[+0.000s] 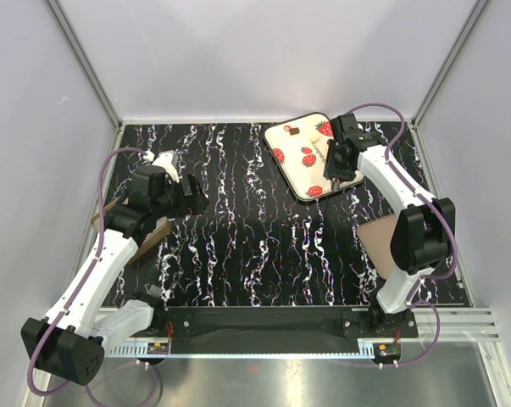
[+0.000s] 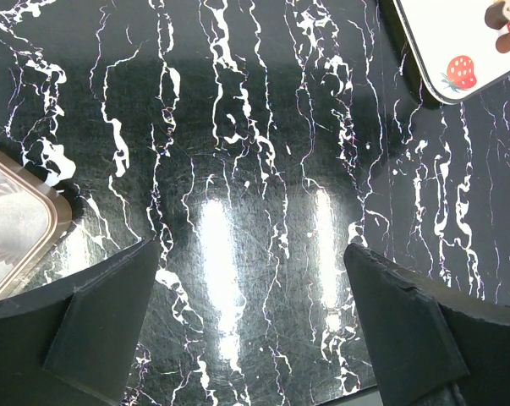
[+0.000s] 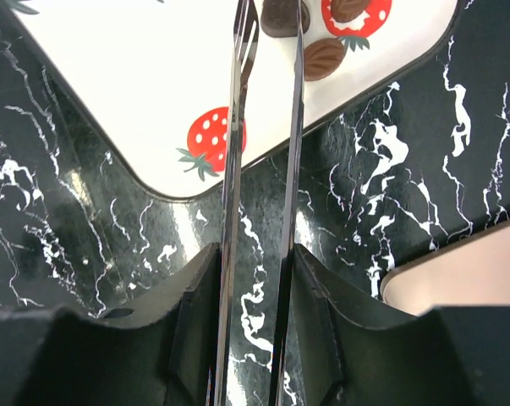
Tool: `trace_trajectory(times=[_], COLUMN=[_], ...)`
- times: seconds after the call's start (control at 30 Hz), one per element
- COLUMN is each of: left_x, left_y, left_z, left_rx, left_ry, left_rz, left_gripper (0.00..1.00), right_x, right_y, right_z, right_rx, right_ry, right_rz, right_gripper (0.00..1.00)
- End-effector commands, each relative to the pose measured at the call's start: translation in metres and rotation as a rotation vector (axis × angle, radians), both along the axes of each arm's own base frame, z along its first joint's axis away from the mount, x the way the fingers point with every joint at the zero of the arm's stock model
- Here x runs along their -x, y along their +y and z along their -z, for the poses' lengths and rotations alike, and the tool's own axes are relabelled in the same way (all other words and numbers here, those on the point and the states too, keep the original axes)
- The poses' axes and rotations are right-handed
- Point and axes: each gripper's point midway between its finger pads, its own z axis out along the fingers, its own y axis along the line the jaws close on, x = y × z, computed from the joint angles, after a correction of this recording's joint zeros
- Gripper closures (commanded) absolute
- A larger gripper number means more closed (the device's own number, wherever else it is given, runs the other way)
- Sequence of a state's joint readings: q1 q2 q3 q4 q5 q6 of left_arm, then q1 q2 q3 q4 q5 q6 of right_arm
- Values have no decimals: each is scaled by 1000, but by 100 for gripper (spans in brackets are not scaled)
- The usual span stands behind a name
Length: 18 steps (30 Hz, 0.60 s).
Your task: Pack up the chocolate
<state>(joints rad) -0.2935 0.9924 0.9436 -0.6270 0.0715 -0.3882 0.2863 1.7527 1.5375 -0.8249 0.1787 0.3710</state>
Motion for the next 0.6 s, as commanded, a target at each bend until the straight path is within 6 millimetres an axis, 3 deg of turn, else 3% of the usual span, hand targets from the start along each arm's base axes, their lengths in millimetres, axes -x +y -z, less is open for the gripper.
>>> trace_trajectory(times=[0.0, 0.57], left_x=[-7, -8], left_y=[-4, -2], left_z=[-12, -12], left_rx=[9, 3], left_ry=[-50, -53], left_rz=[24, 13], left_gripper=[1, 1], right_x=[-18, -10], right_y=[4, -6], right_z=[-8, 22], right_rx=[-40, -51], right_ry=[-55, 20], right_rz=[-15, 22], right_gripper=[56, 55])
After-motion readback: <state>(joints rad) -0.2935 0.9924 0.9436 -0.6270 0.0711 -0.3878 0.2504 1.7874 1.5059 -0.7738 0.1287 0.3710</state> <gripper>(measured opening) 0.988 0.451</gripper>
